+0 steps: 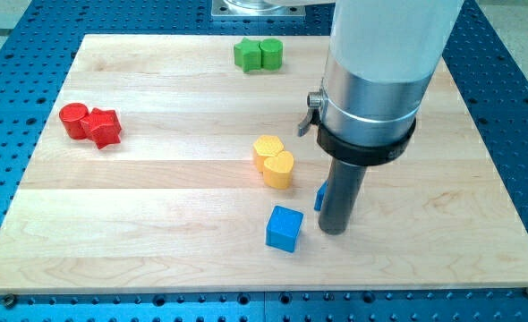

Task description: Slide the blue cube to the bottom left side of the blue triangle

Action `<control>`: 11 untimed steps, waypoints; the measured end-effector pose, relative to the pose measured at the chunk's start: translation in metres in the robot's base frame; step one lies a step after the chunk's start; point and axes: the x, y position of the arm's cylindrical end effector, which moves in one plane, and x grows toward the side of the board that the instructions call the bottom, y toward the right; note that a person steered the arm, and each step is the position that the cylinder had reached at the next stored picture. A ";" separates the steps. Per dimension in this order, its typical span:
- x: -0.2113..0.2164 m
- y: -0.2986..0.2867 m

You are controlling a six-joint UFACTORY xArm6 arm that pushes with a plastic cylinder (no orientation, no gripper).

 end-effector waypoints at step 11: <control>0.017 -0.077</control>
